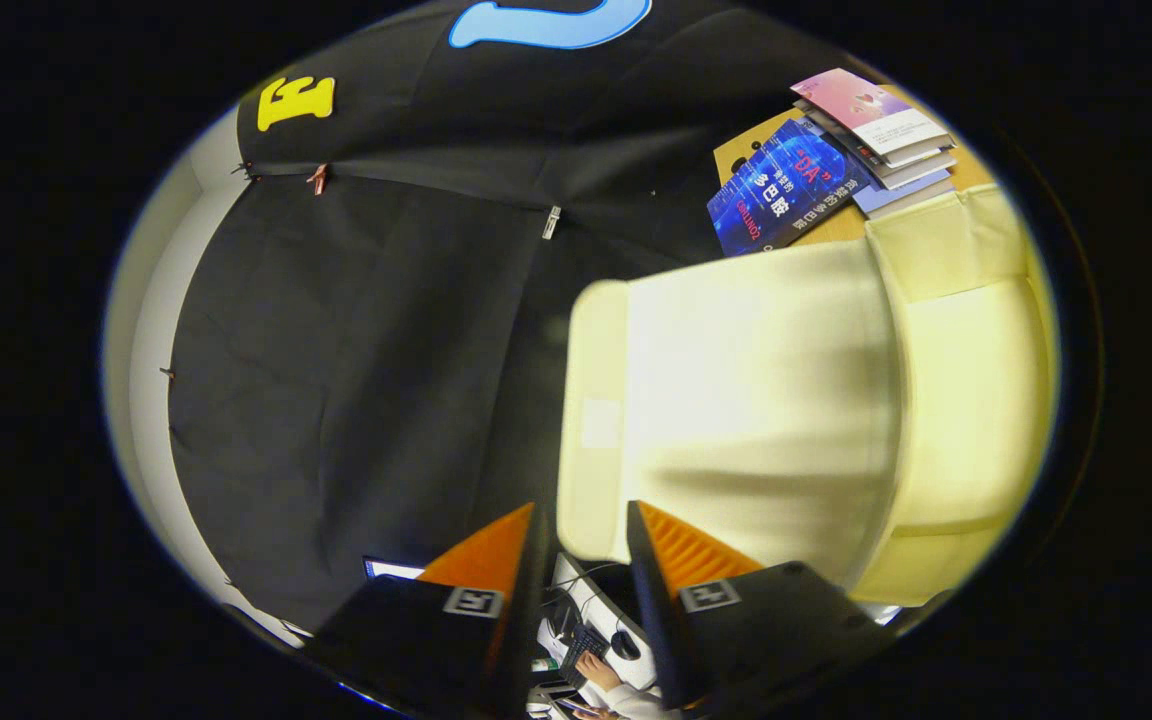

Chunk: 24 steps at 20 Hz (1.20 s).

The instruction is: Open the storage box then place both shoes into the box .Put the left shoe in first, then the right shoe, with the right side of both shoes facing outward in a uniform manner.

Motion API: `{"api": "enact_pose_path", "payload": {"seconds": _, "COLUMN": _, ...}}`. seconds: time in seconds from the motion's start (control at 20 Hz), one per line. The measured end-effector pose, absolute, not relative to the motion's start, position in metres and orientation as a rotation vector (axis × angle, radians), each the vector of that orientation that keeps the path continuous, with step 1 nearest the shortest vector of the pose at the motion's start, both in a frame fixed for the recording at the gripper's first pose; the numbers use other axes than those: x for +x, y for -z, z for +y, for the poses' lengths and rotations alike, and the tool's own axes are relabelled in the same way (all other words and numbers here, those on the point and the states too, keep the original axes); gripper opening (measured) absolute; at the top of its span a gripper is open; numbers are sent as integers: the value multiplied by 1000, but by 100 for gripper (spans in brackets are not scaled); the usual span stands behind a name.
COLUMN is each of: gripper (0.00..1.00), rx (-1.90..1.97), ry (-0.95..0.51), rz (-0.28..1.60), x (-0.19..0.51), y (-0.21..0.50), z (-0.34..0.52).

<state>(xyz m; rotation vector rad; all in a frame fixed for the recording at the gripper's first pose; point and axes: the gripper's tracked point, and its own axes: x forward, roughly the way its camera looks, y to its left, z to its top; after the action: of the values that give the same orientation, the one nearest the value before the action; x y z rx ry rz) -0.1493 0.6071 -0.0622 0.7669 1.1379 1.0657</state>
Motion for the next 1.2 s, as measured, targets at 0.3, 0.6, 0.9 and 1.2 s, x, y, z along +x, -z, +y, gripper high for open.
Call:
{"api": "enact_pose_path", "payload": {"seconds": 0.3, "gripper": 98, "rx": 676, "ry": -1019, "rz": 992, "x": -117, "y": 62, "z": 545}}
{"api": "enact_pose_path", "payload": {"seconds": 0.6, "gripper": 98, "rx": 476, "ry": -872, "rz": 798, "x": -57, "y": 81, "z": 415}}
{"api": "enact_pose_path", "payload": {"seconds": 0.9, "gripper": 98, "rx": 339, "ry": -639, "rz": 764, "x": -7, "y": 121, "z": 261}}
{"api": "enact_pose_path", "payload": {"seconds": 1.2, "gripper": 98, "rx": 117, "ry": -521, "rz": 838, "x": 18, "y": 201, "z": 146}}
